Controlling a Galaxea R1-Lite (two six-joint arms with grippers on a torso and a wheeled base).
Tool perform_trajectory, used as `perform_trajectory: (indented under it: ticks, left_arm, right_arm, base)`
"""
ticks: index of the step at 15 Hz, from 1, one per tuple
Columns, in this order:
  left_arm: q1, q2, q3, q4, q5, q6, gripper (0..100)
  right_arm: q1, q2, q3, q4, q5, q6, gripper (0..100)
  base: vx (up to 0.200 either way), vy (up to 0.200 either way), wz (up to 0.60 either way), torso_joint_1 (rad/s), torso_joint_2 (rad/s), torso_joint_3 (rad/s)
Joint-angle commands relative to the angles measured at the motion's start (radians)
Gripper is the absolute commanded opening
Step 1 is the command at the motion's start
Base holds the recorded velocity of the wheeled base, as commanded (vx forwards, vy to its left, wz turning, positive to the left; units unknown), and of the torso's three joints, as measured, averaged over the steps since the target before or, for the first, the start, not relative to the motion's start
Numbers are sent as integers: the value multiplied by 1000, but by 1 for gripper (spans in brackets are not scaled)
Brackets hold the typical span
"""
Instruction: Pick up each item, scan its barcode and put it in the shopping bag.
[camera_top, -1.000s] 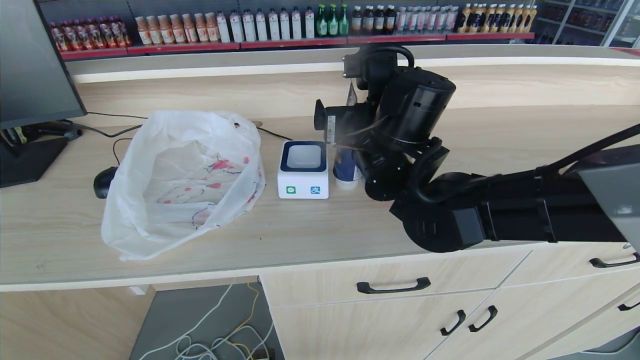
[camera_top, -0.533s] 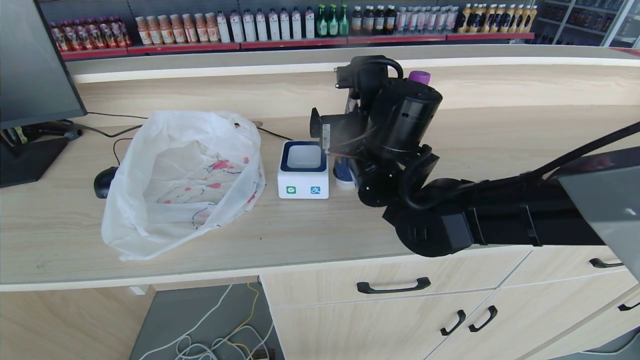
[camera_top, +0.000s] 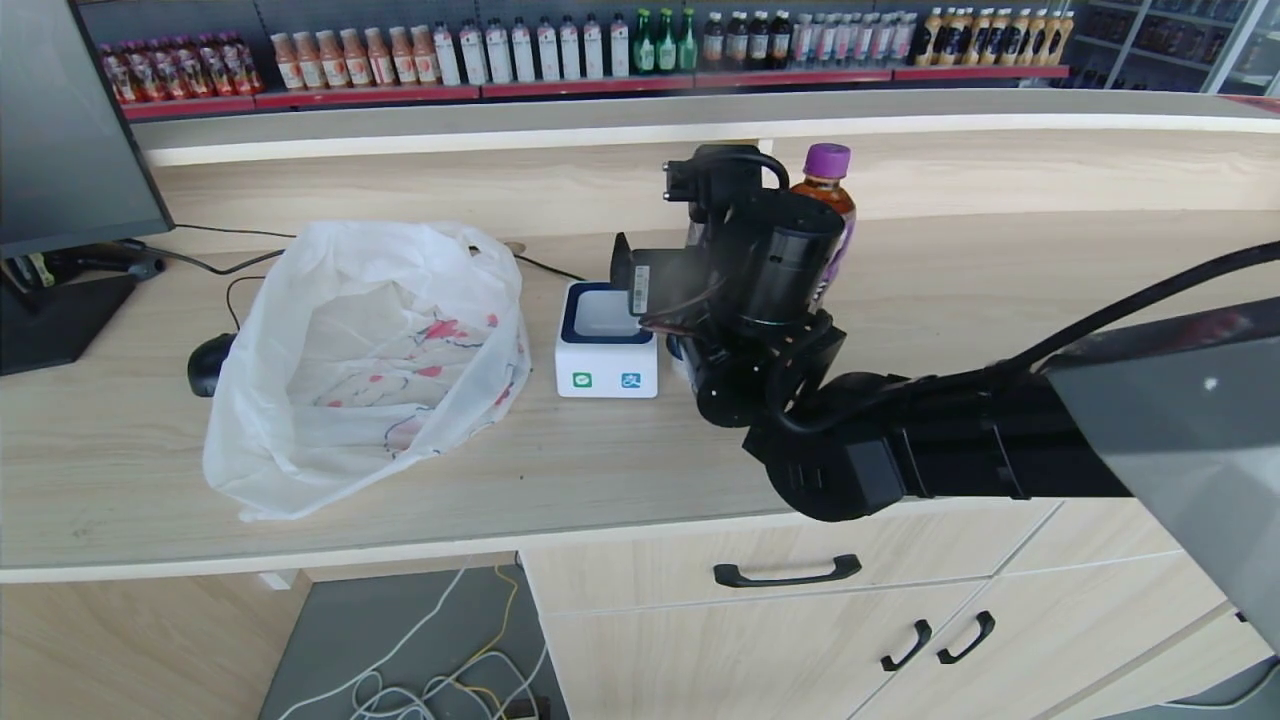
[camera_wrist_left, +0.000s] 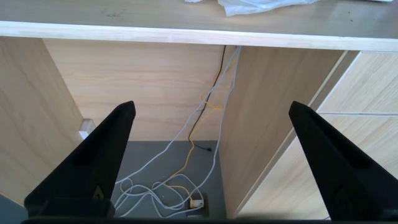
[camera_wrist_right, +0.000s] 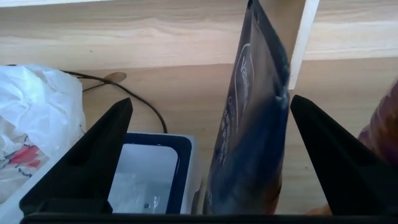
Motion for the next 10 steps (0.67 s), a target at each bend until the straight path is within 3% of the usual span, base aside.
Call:
perform_trajectory:
  ticks: [1,10]
  left_arm:
    - [0,0,0,0,0,-1,100]
    - [0,0,0,0,0,-1,100]
  right_arm:
    - [1,19,-2,-1,-2,3,100]
    - [7,90,-4,-104,-83,47,100]
  base:
    - [0,0,0,0,0,0]
    - [0,0,0,0,0,0]
